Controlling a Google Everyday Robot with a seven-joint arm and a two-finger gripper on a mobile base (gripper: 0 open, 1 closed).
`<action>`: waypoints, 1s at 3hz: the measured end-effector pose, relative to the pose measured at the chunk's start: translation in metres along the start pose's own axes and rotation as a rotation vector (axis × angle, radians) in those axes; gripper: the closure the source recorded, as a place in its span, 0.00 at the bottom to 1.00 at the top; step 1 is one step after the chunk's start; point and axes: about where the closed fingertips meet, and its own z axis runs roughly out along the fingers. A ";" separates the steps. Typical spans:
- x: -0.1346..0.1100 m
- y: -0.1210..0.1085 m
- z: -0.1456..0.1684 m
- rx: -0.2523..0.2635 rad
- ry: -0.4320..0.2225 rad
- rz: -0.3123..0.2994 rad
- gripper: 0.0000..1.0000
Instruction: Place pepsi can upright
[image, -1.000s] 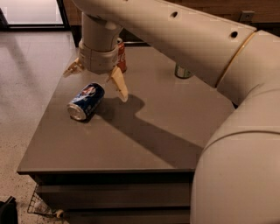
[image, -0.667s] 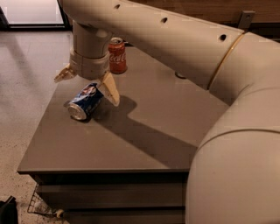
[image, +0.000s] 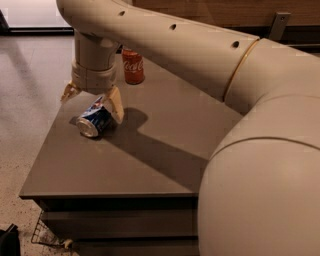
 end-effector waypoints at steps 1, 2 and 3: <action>0.000 0.000 0.001 0.001 0.001 -0.012 0.41; 0.001 0.000 0.003 0.002 0.003 -0.023 0.65; 0.001 0.001 0.005 0.003 0.004 -0.036 0.95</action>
Offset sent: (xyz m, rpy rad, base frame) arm -0.0002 0.0005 -0.0010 -0.0010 -0.0015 0.0095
